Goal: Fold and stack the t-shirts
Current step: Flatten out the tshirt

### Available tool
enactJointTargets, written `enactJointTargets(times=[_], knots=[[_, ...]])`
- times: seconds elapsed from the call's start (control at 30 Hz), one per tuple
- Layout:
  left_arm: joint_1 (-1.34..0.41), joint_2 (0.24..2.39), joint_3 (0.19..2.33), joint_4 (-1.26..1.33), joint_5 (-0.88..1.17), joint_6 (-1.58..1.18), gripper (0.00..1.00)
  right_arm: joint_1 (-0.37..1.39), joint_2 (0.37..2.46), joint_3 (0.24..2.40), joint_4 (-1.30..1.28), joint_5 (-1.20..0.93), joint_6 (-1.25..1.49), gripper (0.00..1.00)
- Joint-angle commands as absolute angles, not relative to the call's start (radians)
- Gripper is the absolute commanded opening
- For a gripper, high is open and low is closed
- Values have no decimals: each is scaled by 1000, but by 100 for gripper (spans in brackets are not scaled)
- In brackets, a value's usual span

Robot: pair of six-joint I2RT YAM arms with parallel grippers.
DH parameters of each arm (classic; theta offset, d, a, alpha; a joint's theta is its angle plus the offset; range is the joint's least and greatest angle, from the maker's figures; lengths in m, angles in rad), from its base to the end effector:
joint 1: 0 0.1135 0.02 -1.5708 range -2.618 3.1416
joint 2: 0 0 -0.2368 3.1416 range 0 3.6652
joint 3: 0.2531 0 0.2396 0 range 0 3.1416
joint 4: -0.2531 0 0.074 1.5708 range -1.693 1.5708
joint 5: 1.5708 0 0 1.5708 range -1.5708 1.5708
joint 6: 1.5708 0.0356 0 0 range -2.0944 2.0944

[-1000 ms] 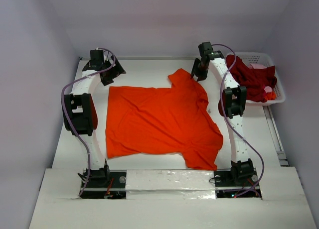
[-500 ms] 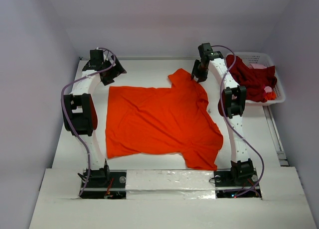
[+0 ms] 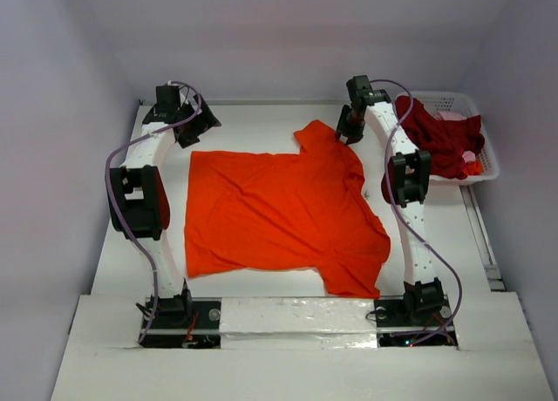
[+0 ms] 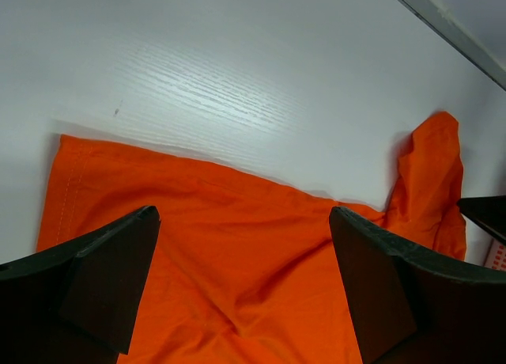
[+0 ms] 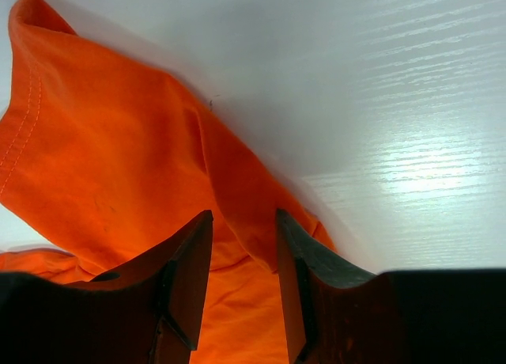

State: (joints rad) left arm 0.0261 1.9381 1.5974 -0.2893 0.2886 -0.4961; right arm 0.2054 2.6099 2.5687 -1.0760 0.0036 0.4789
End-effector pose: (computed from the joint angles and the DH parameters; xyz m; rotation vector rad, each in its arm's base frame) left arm 0.4312 0.0011 0.2498 -0.4155 2.1920 -0.5779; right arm 0.4958 0.1032 0.1854 0.3700 2.6803 0.2049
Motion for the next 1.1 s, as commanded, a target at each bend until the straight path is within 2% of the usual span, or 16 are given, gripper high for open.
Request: enactJointTargets(times=[0.0, 0.27, 0.33, 0.47, 0.57, 0.6, 0.7, 0.73, 0.8, 0.83, 0.9, 1.07], knots=[[26, 1871, 1608, -288, 305, -492, 87, 216, 2623, 2586, -1094, 28, 485, 43], [26, 1871, 1611, -299, 296, -491, 88, 216, 2605, 2550, -1062, -1, 485, 43], [26, 1867, 1611, -301, 296, -494, 88, 216, 2548, 2516, -1017, -19, 488, 44], [17, 1819, 1585, -313, 294, -505, 87, 248, 2373, 2404, -968, 77, 466, 43], [3, 1734, 1504, -325, 282, -518, 85, 282, 2165, 2168, -924, 74, 483, 37], [-17, 1682, 1476, -333, 278, -518, 82, 314, 2098, 1970, -895, 52, 500, 35], [-58, 1581, 1335, -347, 265, -534, 63, 383, 1884, 1733, -816, 51, 520, 21], [-67, 1557, 1260, -348, 267, -540, 42, 396, 1847, 1613, -810, 46, 522, 17], [-89, 1490, 1195, -359, 271, -551, 21, 414, 1757, 1510, -808, 19, 537, 5], [-103, 1474, 1155, -370, 273, -549, 6, 432, 1726, 1429, -802, 23, 534, 0], [-103, 1419, 1131, -400, 252, -545, 0, 443, 1631, 1370, -789, 89, 528, 0], [-135, 1390, 1100, -487, 219, -534, 0, 462, 1592, 1255, -775, 29, 541, 0]])
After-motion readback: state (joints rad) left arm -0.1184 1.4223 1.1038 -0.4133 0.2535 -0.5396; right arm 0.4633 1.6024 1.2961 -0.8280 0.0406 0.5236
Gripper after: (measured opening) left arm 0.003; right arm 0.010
